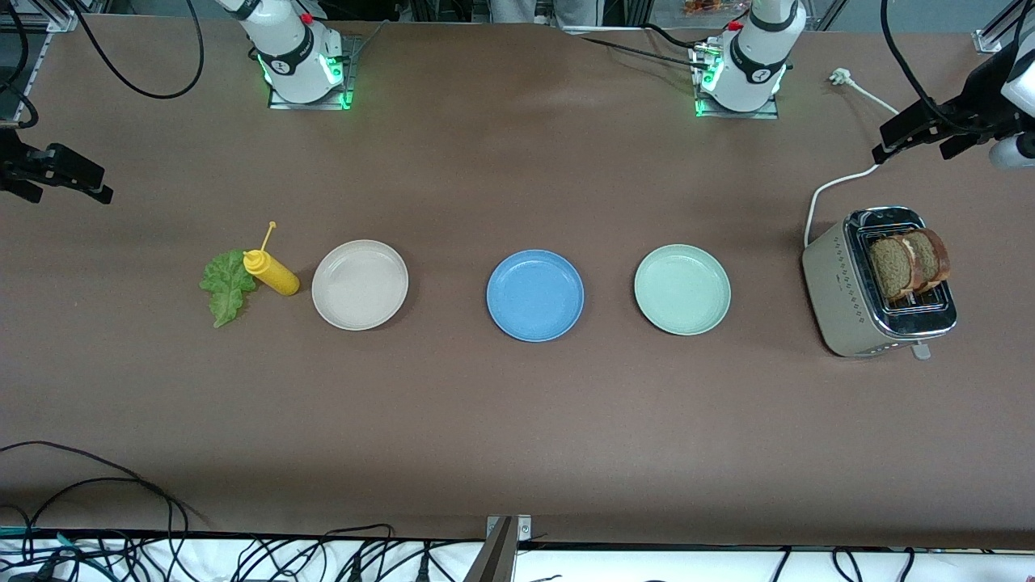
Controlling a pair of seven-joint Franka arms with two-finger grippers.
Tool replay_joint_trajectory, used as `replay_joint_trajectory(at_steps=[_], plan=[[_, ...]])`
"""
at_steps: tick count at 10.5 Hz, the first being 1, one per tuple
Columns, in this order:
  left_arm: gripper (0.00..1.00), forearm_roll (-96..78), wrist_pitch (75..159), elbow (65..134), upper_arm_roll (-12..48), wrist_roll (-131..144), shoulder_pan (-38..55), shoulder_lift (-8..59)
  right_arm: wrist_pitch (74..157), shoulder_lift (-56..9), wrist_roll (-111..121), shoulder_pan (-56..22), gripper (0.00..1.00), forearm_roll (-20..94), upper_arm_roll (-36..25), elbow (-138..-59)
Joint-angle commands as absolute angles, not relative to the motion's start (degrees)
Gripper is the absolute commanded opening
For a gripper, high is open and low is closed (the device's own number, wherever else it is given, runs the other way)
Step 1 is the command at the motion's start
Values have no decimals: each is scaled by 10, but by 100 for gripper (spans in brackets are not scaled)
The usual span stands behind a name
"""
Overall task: Make sandwich in blue plate with both arms
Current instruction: 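Reach the left gripper down into the toaster and grasp a bread slice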
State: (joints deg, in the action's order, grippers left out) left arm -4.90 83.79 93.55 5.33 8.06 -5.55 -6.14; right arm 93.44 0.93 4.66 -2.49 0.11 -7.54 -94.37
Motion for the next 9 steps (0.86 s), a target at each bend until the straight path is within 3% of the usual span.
replay_joint_trajectory(at_steps=[1, 4, 9], plan=[[100, -34, 876, 965, 53, 75, -66, -48, 927, 5, 42, -26, 100, 4, -76, -929], [100, 10, 903, 997, 49, 75, -72, -19, 926, 5, 41, -26, 100, 4, -76, -929], [100, 34, 1094, 1141, 25, 49, -95, 9, 925, 5, 45, -25, 100, 4, -76, -927]])
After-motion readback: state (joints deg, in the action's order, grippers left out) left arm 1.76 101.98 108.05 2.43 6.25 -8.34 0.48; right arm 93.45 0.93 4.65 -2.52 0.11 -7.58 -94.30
